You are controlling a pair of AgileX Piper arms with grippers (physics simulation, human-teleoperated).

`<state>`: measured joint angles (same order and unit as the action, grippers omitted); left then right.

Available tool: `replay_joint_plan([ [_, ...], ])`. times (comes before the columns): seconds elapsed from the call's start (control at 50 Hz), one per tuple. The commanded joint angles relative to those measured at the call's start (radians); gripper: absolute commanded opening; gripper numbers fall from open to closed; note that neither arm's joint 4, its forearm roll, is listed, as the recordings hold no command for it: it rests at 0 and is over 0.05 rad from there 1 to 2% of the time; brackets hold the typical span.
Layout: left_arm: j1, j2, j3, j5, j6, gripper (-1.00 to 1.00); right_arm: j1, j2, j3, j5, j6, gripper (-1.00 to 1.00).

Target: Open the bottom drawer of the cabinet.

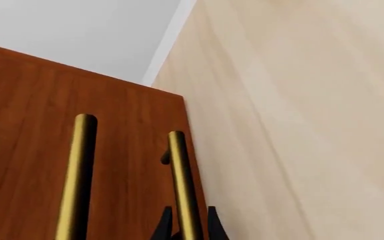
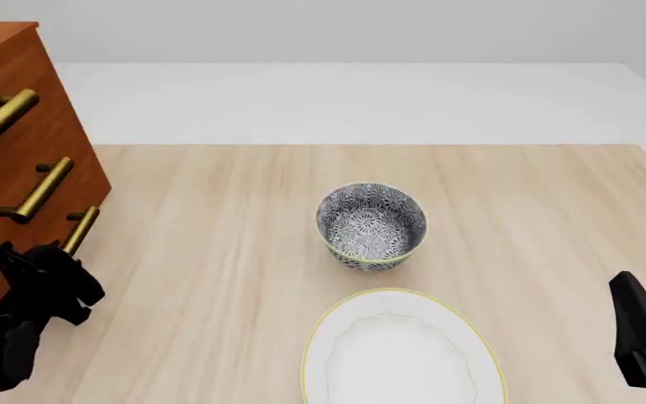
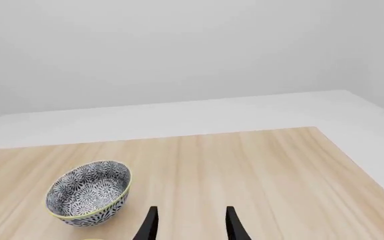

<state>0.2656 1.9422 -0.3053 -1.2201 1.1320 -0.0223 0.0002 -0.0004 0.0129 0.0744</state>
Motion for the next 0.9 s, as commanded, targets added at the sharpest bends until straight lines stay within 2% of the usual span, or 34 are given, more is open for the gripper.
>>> replay_joint_plan([
  [0.02,0.026,0.055,-0.014,0.000,0.029,-1.00,-0.003,0.000,0.000,0.000,0.004,1.00],
  [0.22,0.009,0.010,0.021,0.000,0.028,-1.00,-0.002,0.000,-0.001,0.001,0.005,1.00],
  [0.58,-0.102,-0.093,0.086,0.000,0.021,-1.00,-0.001,0.000,0.000,-0.005,0.003,1.00],
  [0.9,-0.172,-0.114,0.106,0.000,0.033,-1.00,-0.003,0.000,0.000,-0.009,0.005,1.00],
])
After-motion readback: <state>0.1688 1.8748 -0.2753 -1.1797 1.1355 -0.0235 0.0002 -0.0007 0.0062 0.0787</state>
